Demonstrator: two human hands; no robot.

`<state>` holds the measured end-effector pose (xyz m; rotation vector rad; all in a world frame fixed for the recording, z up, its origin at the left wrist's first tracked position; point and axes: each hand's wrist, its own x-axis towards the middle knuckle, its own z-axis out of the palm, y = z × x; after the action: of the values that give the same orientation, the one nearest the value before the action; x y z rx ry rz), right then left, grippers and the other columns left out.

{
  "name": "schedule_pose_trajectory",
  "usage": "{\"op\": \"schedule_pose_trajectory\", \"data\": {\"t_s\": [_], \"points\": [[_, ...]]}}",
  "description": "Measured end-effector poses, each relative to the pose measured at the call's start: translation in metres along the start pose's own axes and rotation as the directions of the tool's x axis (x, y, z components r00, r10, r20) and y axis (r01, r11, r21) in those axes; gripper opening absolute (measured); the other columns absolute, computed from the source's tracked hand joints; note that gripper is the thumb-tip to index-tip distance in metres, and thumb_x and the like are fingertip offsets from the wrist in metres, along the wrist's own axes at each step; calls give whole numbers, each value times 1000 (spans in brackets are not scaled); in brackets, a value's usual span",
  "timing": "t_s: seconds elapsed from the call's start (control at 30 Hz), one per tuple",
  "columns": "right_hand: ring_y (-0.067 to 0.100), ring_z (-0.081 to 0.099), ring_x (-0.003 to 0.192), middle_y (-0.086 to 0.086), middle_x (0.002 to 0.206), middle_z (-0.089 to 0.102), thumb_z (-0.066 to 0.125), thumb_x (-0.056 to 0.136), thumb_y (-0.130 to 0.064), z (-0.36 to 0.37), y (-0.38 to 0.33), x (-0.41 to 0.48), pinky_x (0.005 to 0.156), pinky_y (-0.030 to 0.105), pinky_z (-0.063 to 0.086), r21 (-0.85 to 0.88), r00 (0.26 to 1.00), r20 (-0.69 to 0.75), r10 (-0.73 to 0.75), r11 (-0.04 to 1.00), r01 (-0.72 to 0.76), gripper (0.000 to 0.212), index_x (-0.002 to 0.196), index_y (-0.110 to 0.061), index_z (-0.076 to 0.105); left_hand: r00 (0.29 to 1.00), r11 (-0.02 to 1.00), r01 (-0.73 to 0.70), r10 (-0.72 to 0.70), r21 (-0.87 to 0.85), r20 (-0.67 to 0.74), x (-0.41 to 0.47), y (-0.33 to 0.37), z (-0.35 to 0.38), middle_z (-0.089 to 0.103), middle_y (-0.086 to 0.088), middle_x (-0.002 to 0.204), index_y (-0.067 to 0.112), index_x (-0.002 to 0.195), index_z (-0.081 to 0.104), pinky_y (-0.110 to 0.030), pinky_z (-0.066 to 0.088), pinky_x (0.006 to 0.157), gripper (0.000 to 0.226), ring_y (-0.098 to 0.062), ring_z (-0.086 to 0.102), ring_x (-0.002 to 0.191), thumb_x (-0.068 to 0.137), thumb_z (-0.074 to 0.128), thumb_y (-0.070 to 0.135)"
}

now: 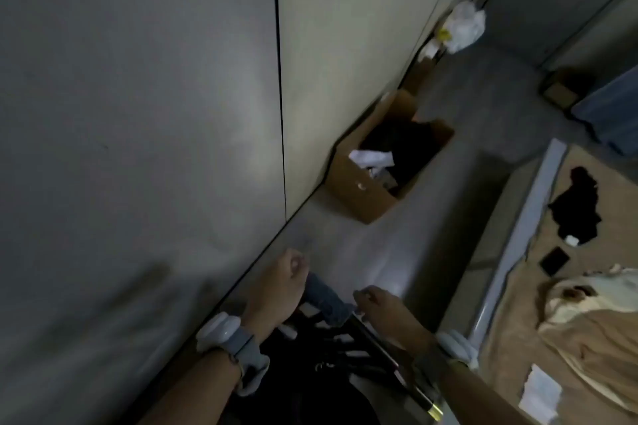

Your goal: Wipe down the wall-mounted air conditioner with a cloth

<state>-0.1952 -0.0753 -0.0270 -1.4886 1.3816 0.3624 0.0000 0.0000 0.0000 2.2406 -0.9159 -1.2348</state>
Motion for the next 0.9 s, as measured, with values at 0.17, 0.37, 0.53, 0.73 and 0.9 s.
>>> {"op": "schedule_pose_trajectory", "data": {"t_s": [0.17, 0.37, 0.53, 0.73, 0.9], "points": [[33, 62, 100, 13, 100, 65, 40, 100, -40, 45, 52, 72, 81, 34, 46, -160, 993, 16, 115, 981, -111, 42, 111, -5, 62, 996, 995, 83, -81, -46, 45, 48, -42, 57, 66, 6, 90, 26, 101, 56, -40, 52, 78, 24, -21, 67, 89, 102, 42, 45], [32, 58, 109, 12, 113, 62, 30, 91, -71, 86, 102, 132, 85, 33, 44, -184, 948, -34, 317, 930, -318, 72, 117, -9, 57, 969, 981, 182, -167, -70, 184, 62, -88, 99, 65, 4, 98, 31, 105, 52, -40, 50, 76, 18, -17, 64, 89, 103, 41, 45], [34, 59, 110, 12, 113, 61, 66, 84, -52, 96, 93, 153, 87, 35, 49, 105, 924, -50, 380, 922, -373, 54, 115, -8, 55, 958, 969, 235, -218, -80, 186, 56, -113, 94, 64, 13, 101, 30, 108, 54, -20, 44, 66, 18, -1, 61, 89, 103, 42, 43], [33, 62, 103, 15, 107, 66, 63, 92, -21, 97, 61, 131, 76, 29, 43, 372, 948, -136, 288, 902, -221, 32, 119, -3, 60, 962, 966, 256, -252, -27, 104, 42, -123, 65, 65, 13, 94, 31, 108, 56, -26, 50, 71, 19, -3, 63, 88, 102, 44, 45], [18, 65, 79, 11, 94, 69, 59, 94, -15, 73, 7, 83, 63, 21, 53, 588, 978, -135, 156, 808, -48, 12, 104, -10, 63, 983, 984, 179, -179, 9, -28, 25, -101, 7, 63, 10, 78, 33, 89, 53, -27, 51, 69, 15, -7, 62, 74, 101, 48, 41]]}}
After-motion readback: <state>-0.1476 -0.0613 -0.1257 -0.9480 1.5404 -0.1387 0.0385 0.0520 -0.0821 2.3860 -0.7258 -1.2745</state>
